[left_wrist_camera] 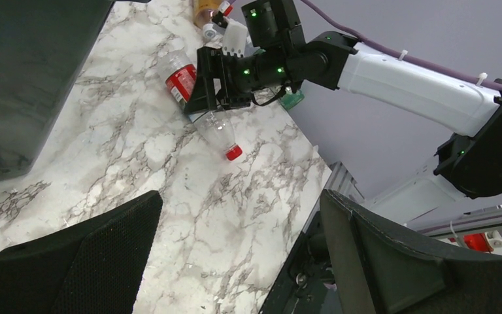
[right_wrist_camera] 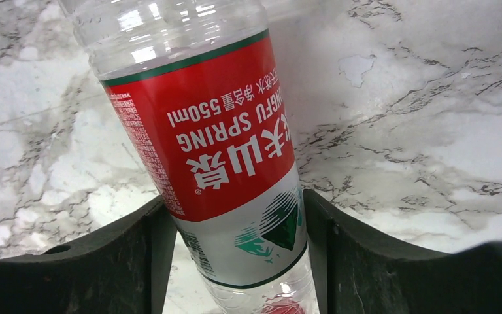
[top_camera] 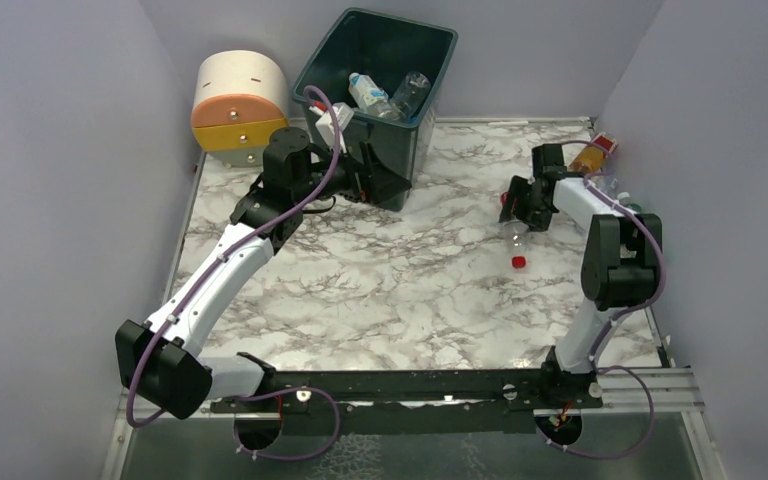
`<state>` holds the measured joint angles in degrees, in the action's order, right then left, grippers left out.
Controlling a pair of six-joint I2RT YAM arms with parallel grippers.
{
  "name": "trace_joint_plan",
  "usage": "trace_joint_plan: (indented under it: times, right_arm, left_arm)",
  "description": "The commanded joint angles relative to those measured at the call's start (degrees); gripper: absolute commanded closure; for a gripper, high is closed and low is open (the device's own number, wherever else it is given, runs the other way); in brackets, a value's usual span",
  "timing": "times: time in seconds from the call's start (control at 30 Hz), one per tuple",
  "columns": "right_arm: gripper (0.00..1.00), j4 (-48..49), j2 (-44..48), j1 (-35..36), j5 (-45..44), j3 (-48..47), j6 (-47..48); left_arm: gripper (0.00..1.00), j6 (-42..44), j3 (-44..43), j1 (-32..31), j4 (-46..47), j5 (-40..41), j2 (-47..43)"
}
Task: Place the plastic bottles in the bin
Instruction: Pick up the plastic bottle at the center of the board.
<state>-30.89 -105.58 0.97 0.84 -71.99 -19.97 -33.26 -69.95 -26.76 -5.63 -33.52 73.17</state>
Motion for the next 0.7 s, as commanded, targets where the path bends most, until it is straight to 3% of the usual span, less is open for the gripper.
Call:
trace_joint_plan:
  times: [0.0, 0.23, 0.5, 0.67]
  right_arm:
    - [0.38, 1.53, 4.86, 0.17, 4.47, 0.42, 0.01]
    - [0.38, 4.78, 14.51, 0.26, 18.62, 0.83, -1.22]
    - [0.38, 12.01, 20.21, 0.61, 45.53, -0.27, -6.87]
    - [0.38, 16.72, 22.57, 3.29, 55.58, 0.72, -11.03]
  left_arm:
    - [0.03, 0.37, -1.71, -0.49, 0.25, -1.28, -0.58]
    - [0.03, -3.43, 0.76, -1.23, 5.39, -7.2, -1.41]
    - [0.01, -9.9, 5.52, -1.27, 16.67, -10.01, -2.2]
    - [0.01, -12.81, 7.82, -1.53, 23.0, -9.15, -2.06]
